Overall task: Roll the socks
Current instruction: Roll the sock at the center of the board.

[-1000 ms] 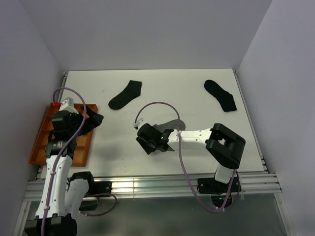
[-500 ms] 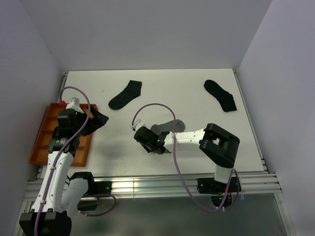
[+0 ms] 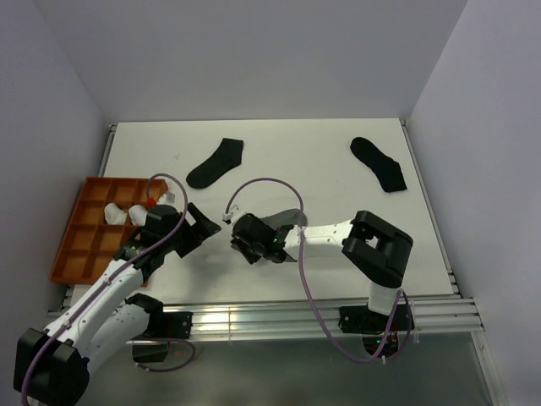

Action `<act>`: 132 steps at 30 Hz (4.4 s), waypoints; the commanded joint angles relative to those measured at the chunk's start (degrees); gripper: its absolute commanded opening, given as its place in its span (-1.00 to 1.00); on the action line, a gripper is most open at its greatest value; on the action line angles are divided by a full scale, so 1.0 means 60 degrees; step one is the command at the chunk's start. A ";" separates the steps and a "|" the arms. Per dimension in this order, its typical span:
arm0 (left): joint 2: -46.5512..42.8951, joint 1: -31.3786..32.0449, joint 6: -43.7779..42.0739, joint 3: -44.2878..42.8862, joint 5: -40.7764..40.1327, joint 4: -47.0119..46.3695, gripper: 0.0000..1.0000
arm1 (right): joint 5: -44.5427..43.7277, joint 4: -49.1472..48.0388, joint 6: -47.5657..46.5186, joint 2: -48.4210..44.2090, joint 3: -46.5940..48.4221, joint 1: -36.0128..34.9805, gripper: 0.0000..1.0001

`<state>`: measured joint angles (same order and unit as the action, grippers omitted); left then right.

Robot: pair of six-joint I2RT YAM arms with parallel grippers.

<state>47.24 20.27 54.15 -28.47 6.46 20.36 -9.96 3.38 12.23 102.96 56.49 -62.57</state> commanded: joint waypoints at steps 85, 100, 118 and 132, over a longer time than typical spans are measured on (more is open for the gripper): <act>0.6247 0.2305 0.3602 -0.2243 -0.0096 0.0548 -0.99 | -0.4361 -0.2481 -0.0295 0.0272 -0.1168 -0.2199 -0.48; 0.5412 0.0899 0.3763 -0.1261 -0.0036 -0.0242 -0.99 | 0.0789 -0.2439 0.0275 -0.0782 -0.1769 -0.0458 -1.00; 0.3363 0.0913 0.3691 -0.0135 -0.0709 -0.2177 0.08 | 0.8305 -0.3867 0.3421 0.0520 -0.2030 0.2969 -1.00; 0.2672 0.2333 0.3338 0.1447 -0.0712 -0.3291 -0.01 | 0.9686 -0.5221 0.5667 0.1927 -0.2413 0.4363 -1.00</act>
<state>61.54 32.88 74.59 -21.67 1.80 5.19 48.18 -27.94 43.92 111.92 43.03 -37.63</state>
